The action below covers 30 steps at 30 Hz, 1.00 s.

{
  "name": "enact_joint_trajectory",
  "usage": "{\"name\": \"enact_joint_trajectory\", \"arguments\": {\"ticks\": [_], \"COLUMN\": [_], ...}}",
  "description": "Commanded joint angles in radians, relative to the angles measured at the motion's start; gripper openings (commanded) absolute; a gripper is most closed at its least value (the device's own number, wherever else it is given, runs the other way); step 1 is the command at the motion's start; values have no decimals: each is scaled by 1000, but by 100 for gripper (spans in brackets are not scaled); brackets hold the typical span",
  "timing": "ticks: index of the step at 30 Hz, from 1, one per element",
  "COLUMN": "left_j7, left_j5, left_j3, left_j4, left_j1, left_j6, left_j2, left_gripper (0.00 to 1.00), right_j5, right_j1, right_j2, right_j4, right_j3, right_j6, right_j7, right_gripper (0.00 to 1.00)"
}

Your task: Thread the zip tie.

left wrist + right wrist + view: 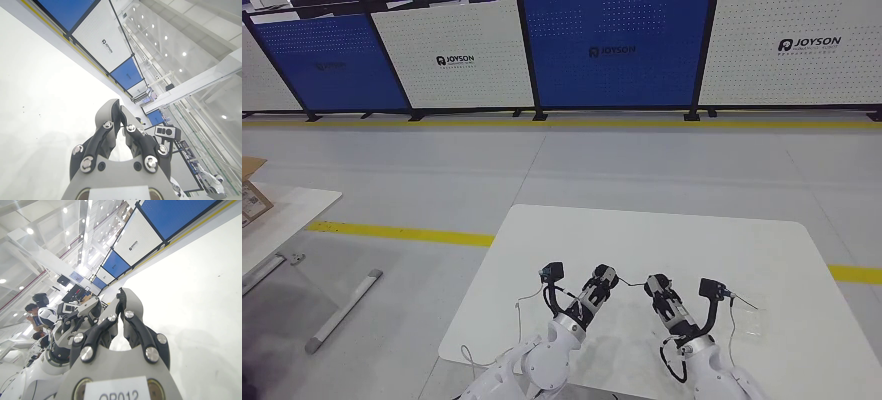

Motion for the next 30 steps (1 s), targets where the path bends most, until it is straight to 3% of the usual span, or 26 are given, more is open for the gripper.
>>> {"name": "enact_joint_trajectory", "arguments": {"ticks": [1,17,30], "left_j7": [0,0,0], "left_j5": [0,0,0], "left_j3": [0,0,0], "left_j4": [0,0,0], "left_j1": [0,0,0], "left_j6": [0,0,0], "left_j2": [0,0,0], "left_gripper": [0,0,0], "right_j5": [0,112,116], "right_j1": [-1,-9,-13], "right_j2": [-2,-29,-31], "right_j4": [0,11,10], "right_j3": [0,6,11], "right_j6": [0,10,9], "right_j7": [4,-2,4], "right_gripper": [0,0,0]}}
